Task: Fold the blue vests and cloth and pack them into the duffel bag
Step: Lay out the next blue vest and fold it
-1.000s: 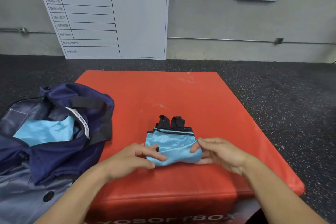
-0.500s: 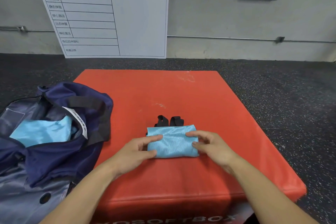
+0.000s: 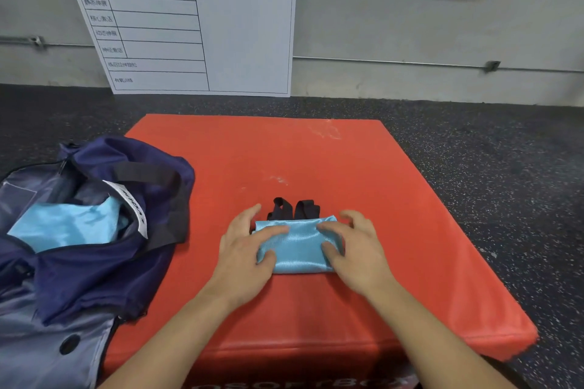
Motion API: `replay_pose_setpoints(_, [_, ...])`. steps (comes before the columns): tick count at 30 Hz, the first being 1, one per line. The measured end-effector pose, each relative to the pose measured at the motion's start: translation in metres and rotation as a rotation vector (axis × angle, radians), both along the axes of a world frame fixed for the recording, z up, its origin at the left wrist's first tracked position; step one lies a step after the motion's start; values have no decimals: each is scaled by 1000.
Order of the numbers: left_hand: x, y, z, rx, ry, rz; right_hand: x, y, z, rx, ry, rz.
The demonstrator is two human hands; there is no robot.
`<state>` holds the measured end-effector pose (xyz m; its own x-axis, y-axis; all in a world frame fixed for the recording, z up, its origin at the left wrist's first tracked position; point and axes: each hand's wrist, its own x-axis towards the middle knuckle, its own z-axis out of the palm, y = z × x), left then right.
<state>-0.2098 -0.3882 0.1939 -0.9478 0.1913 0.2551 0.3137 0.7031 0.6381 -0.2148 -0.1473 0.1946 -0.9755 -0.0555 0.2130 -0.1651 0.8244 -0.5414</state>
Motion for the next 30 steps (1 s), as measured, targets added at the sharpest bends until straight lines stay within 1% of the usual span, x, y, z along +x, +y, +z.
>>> replay_pose_setpoints(1, [1, 2, 2, 37, -45, -23, 2, -3, 2, 29, 39, 39])
replay_pose_setpoints(3, [3, 5, 3, 53, -140, -42, 6, -12, 3, 59, 6, 137])
replay_pose_setpoints(5, [2, 6, 0, -28, -180, -11, 9, -20, -2, 110, -75, 180])
replay_pose_setpoints(7, [1, 4, -5, -138, -183, 37, 9, -21, -4, 132, -123, 146])
replay_pose_setpoints(9, [0, 3, -5, -188, -179, 67, 5, -16, -2, 121, -189, 70])
replay_pose_setpoints(12, [-2, 0, -2, -172, -220, 62, -5, -2, -4, 73, -280, -18])
replay_pose_setpoints(14, [-4, -2, -3, -158, -235, 24, -8, 6, -7, 40, -264, 1])
replay_pose_setpoints(17, [-4, -2, -8, -118, -204, -49, -5, 9, -1, 8, -251, 71])
replay_pose_setpoints(19, [-4, -1, -10, -25, -193, -69, -6, 10, 3, -55, -245, 88])
replay_pose_setpoints(24, [-8, -3, -4, 271, -230, -92, -8, 7, 8, -338, -233, 95])
replay_pose_setpoints(30, [-6, -16, 9, 394, -184, -85, 0, -4, 31, -679, -308, 83])
